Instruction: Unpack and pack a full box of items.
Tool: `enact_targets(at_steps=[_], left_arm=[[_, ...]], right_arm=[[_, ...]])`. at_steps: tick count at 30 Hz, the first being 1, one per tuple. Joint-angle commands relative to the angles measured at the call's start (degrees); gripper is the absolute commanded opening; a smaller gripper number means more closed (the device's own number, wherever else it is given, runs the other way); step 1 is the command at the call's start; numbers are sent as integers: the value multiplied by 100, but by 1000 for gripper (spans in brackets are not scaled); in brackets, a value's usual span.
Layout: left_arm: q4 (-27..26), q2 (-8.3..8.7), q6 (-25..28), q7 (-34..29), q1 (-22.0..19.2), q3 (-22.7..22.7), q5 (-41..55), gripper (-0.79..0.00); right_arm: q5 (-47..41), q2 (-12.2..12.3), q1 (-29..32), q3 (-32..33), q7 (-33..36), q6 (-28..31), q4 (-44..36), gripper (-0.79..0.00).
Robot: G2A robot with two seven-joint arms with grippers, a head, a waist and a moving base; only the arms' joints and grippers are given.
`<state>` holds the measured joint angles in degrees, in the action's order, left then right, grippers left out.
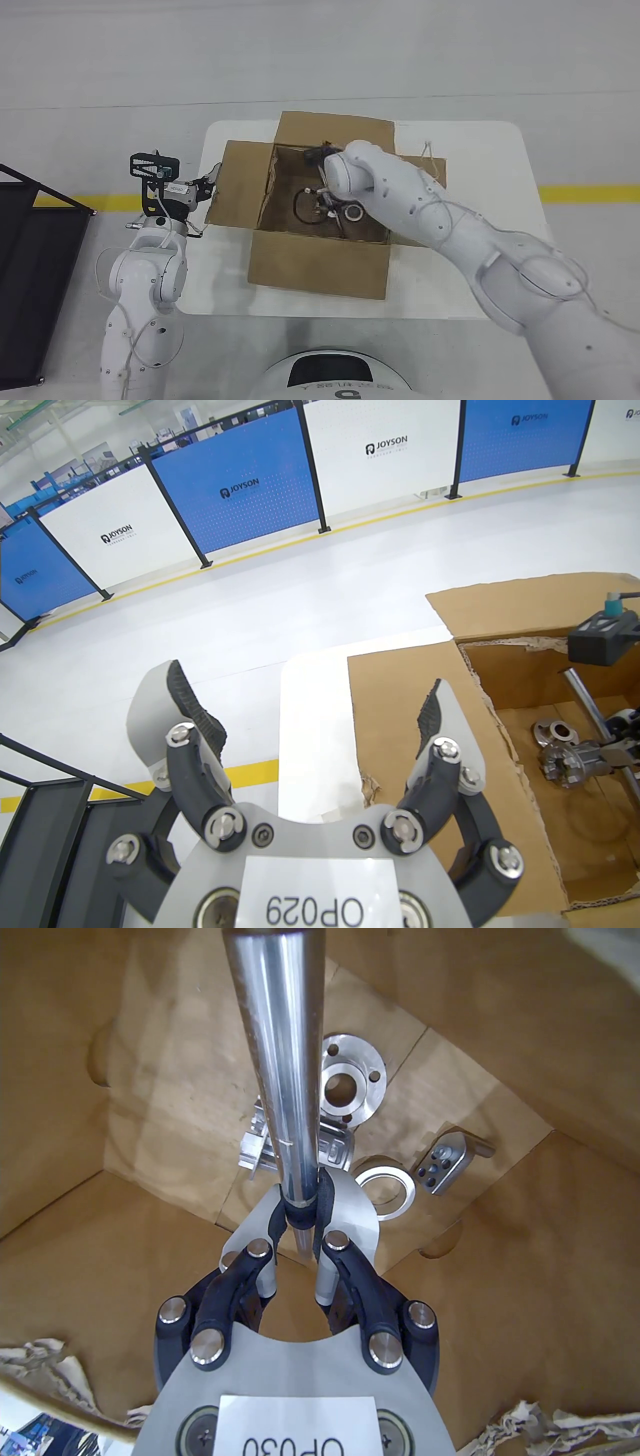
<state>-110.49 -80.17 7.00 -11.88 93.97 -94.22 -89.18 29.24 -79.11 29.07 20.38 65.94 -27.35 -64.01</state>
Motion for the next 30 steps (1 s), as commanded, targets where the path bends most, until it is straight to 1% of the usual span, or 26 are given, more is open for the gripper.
enact_targets(at_steps=[1,4,7,11,14,16,18,20,30], left_arm=[[0,0,0,0,0,0,0,0],[0,0,0,0,0,0,0,0],[0,0,0,0,0,0,0,0],[0,0,0,0,0,0,0,0],[0,0,0,0,0,0,0,0],[0,0,0,0,0,0,0,0],[0,0,0,0,0,0,0,0],[0,0,0,0,0,0,0,0],[0,0,0,0,0,0,0,0]], right_arm=[[226,214,201,236,-153,-215,-528,-785],[649,601,683,747,-427,-544,-1587,-785],[1201,1025,1398,1428,-708,-785,-2861,-785],[1805,1511,2679,2503,-1163,-809,-4509,-785],[2001,1753,3669,3342,-1670,-650,-5484,-785],[2003,1855,4275,3882,-2083,-552,-5937,-785],[1722,1912,4802,4450,-2560,-436,-6296,-785],[1361,1948,5235,4970,-2912,-185,-6532,-785],[1361,1948,5235,4970,-2912,-185,-6532,-785]])
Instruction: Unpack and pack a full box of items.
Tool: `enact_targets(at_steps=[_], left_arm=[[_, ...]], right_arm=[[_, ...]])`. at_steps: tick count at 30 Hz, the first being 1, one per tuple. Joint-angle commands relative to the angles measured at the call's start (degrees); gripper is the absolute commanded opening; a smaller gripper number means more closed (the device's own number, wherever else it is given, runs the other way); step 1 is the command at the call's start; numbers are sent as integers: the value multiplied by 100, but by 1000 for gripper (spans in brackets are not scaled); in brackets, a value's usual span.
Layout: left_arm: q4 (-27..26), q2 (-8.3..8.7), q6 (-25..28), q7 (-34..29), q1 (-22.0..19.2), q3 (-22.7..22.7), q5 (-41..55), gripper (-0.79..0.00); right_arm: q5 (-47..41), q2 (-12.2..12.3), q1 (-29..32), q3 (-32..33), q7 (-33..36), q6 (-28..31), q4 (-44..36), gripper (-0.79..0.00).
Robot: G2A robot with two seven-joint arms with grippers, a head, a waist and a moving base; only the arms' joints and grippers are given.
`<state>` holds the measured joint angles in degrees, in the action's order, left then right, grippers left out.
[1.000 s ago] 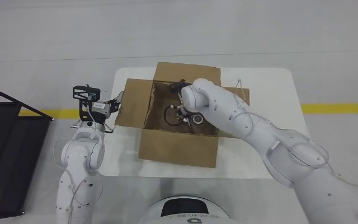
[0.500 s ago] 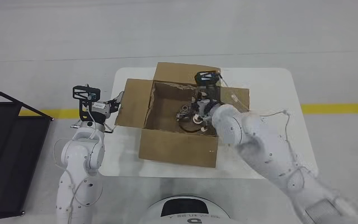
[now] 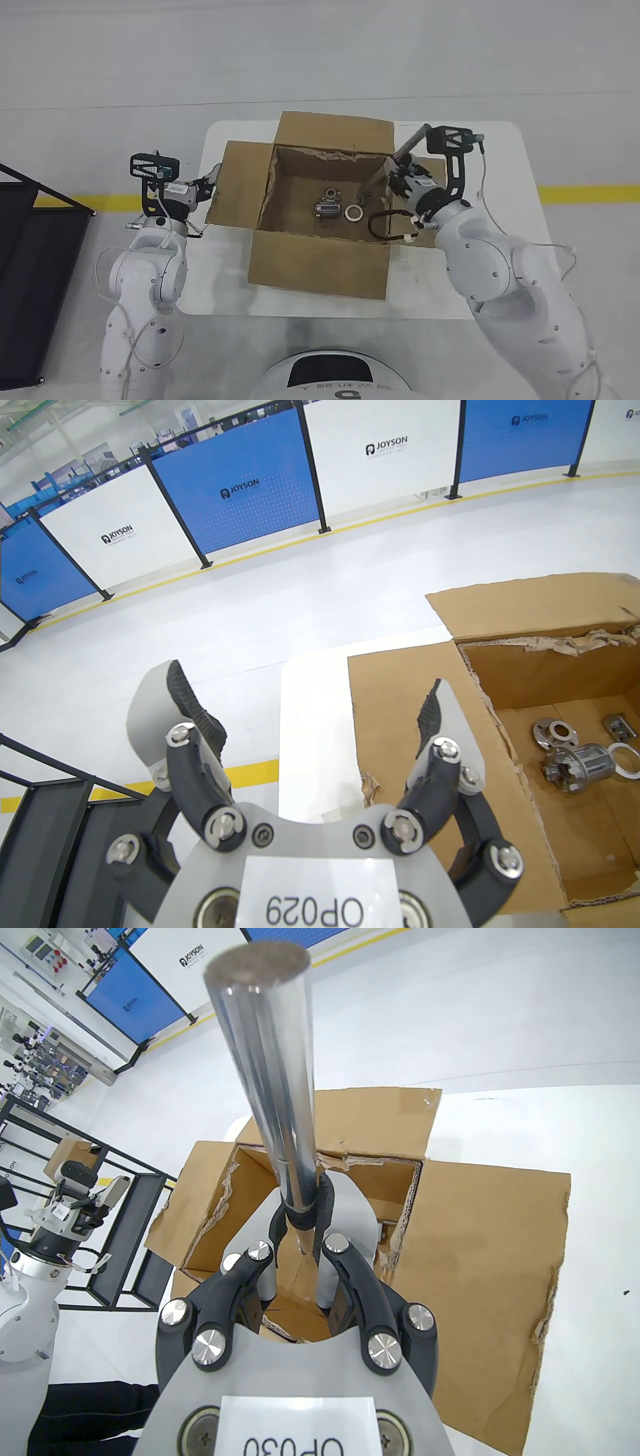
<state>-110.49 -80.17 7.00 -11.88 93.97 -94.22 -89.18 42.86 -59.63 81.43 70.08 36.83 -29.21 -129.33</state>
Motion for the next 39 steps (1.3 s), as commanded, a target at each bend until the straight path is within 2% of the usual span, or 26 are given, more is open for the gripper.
enact_targets(at_steps=[1,3,6,13,17,21,25,27,29,35,37,39], left_arm=[[0,0,0,0,0,0,0,0],[0,0,0,0,0,0,0,0],[0,0,0,0,0,0,0,0],[0,0,0,0,0,0,0,0],[0,0,0,0,0,0,0,0],[0,0,0,0,0,0,0,0],[0,0,0,0,0,0,0,0],[0,0,0,0,0,0,0,0],[0,0,0,0,0,0,0,0],[0,0,0,0,0,0,0,0],[0,0,0,0,0,0,0,0],[0,0,0,0,0,0,0,0]], right_arm=[[-1,0,0,0,-1,1,0,-785],[-93,-1,62,95,-91,138,-30,-785],[-258,25,362,678,-240,118,-194,-785],[-1148,98,1419,2949,68,346,-237,-785],[-1739,108,1887,4118,618,553,88,-785],[-1208,184,2066,4631,1414,403,387,-785],[-178,341,1780,4539,2837,27,781,-785],[248,428,1437,4258,3549,66,1089,-785],[661,486,1038,3854,3949,126,1400,-785],[1365,505,-130,2641,4213,388,2649,-785],[1764,465,-558,2146,4143,318,3183,-785],[1698,391,-1052,1751,4131,307,3728,-785]])
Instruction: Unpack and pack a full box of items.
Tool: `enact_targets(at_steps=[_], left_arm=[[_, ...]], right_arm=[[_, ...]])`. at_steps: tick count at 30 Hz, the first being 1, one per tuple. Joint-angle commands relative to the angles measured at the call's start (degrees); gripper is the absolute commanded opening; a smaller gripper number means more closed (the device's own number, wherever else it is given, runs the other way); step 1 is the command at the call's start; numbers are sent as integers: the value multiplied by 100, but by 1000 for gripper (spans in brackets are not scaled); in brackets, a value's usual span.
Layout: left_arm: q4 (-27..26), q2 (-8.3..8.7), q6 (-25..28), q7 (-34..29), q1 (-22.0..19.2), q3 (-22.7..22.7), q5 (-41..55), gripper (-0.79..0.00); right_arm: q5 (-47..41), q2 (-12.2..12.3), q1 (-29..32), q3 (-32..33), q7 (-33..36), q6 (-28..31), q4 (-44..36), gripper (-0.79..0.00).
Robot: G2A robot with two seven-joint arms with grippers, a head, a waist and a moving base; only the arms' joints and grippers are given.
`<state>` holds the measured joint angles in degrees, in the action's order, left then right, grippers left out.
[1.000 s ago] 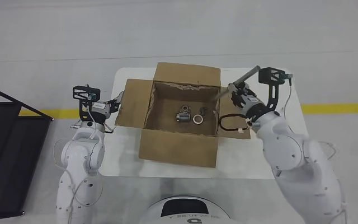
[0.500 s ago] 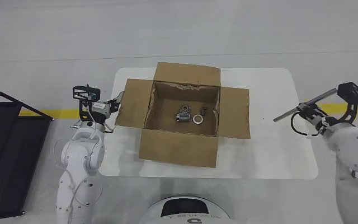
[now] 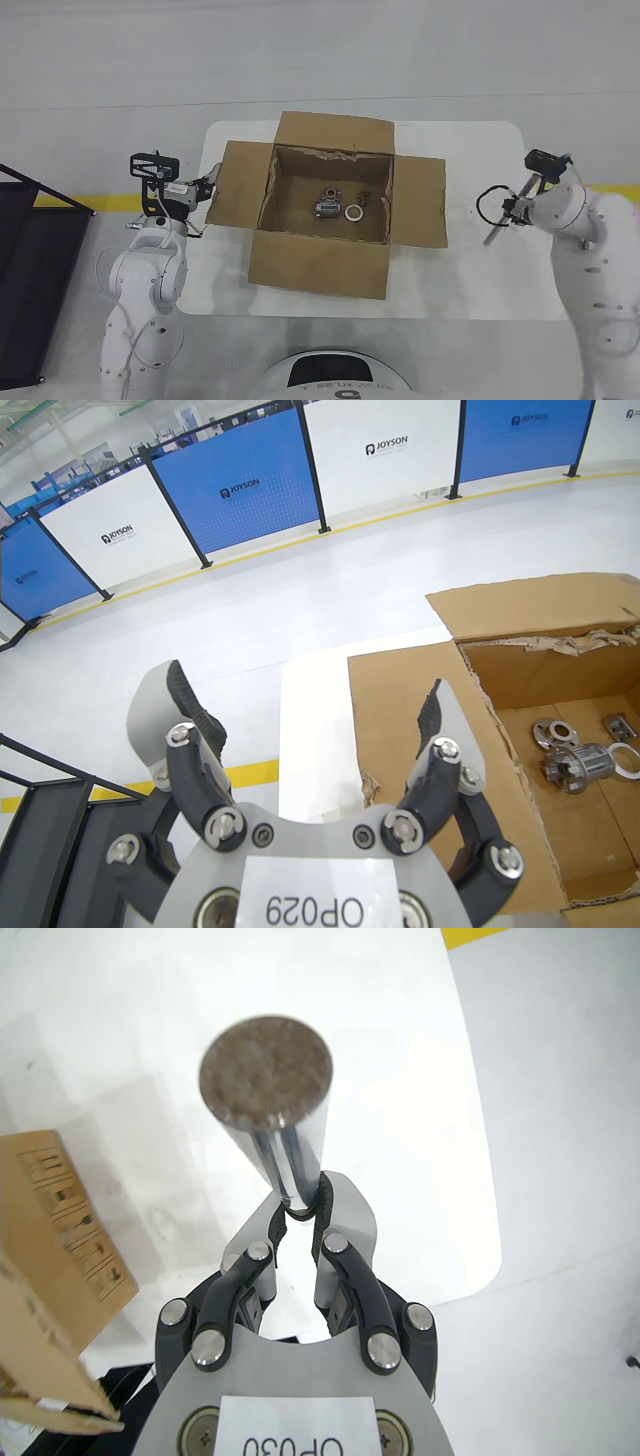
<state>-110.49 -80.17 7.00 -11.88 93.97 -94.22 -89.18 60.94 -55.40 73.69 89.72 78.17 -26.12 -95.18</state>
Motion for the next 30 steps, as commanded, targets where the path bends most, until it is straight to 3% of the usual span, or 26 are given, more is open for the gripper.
enact_targets(at_steps=[1,9,30], left_arm=[[0,0,0,0,0,0,0,0],[0,0,0,0,0,0,0,0],[0,0,0,0,0,0,0,0]], right_arm=[[-24,-61,-486,-387,-9,-10,590,-785],[129,-351,-1575,-1409,-43,-43,2017,-785],[37,-756,-2476,-2086,-289,-288,3784,-785]])
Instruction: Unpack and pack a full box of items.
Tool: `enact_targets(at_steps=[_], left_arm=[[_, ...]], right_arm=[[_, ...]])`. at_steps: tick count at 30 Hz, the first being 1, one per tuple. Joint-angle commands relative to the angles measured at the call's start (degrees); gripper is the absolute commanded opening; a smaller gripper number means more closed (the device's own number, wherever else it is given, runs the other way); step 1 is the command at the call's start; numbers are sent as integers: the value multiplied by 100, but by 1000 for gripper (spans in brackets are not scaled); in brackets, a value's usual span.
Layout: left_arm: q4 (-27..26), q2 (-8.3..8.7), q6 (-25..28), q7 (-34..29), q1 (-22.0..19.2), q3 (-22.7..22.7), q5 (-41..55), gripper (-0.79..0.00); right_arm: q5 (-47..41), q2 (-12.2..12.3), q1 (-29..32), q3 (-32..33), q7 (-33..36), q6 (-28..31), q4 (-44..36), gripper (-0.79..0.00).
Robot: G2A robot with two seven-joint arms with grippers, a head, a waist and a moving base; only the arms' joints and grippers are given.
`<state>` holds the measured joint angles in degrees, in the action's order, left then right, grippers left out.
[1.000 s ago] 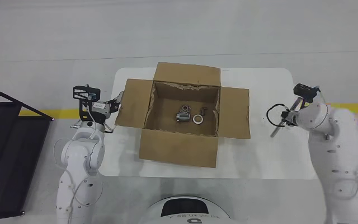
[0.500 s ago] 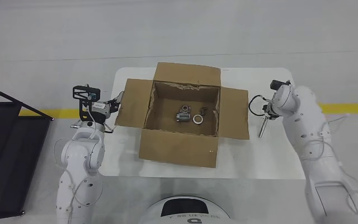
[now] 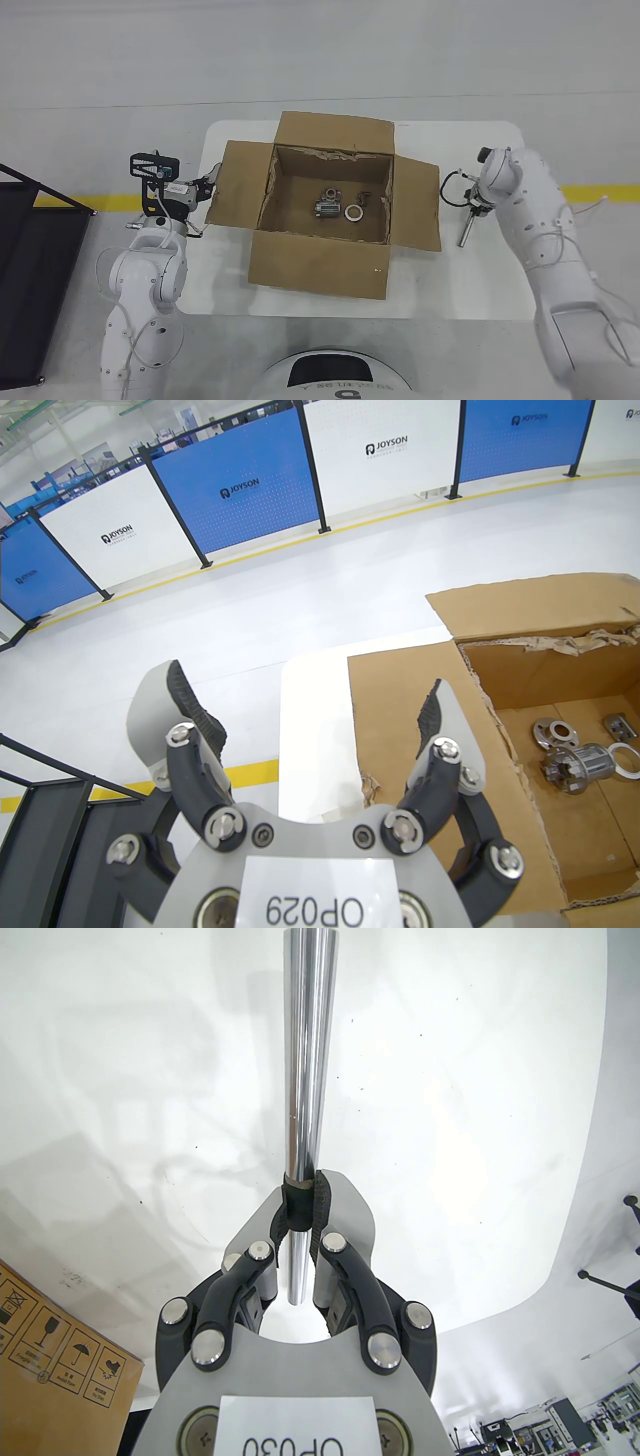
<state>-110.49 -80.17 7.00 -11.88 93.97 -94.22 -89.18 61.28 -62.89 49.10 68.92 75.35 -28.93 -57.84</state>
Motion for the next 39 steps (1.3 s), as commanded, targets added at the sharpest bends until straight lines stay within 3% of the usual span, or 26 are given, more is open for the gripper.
enact_targets(at_steps=[1,2,3,6,8,9,16,22,23,24,25,28,38,39], left_arm=[[0,0,0,0,0,0,0,0],[0,0,0,0,0,0,0,0],[0,0,0,0,0,0,0,0],[0,0,0,0,0,0,0,0],[0,0,0,0,0,0,0,0],[0,0,0,0,0,0,0,0],[0,0,0,0,0,0,0,0],[0,0,0,0,0,0,0,0],[0,0,0,0,0,0,0,0],[0,0,0,0,0,0,0,0],[0,0,0,0,0,0,0,0],[0,0,0,0,0,0,0,0],[0,0,0,0,0,0,0,0],[0,0,0,0,0,0,0,0]], right_arm=[[4,-16,-37,-19,-8,-9,98,-785],[-4,-25,-60,-29,-1,-1,144,-767],[4,-33,-83,-41,-1,-1,194,-686],[18,-56,-156,-76,10,12,298,-653],[27,-60,-221,-62,14,29,346,-477],[26,-58,-249,-38,11,34,349,-449],[-91,64,-148,486,77,117,-456,-406],[-418,232,744,1394,121,121,-2540,-394],[-523,247,938,1534,129,128,-2967,-326],[-637,259,1146,1662,138,138,-3364,-105],[-787,265,1350,1767,163,163,-3825,-18],[-726,308,1955,2079,172,171,-4776,0],[-657,315,2016,2118,167,166,-4844,0],[-990,297,2023,2024,69,481,-5077,0]])
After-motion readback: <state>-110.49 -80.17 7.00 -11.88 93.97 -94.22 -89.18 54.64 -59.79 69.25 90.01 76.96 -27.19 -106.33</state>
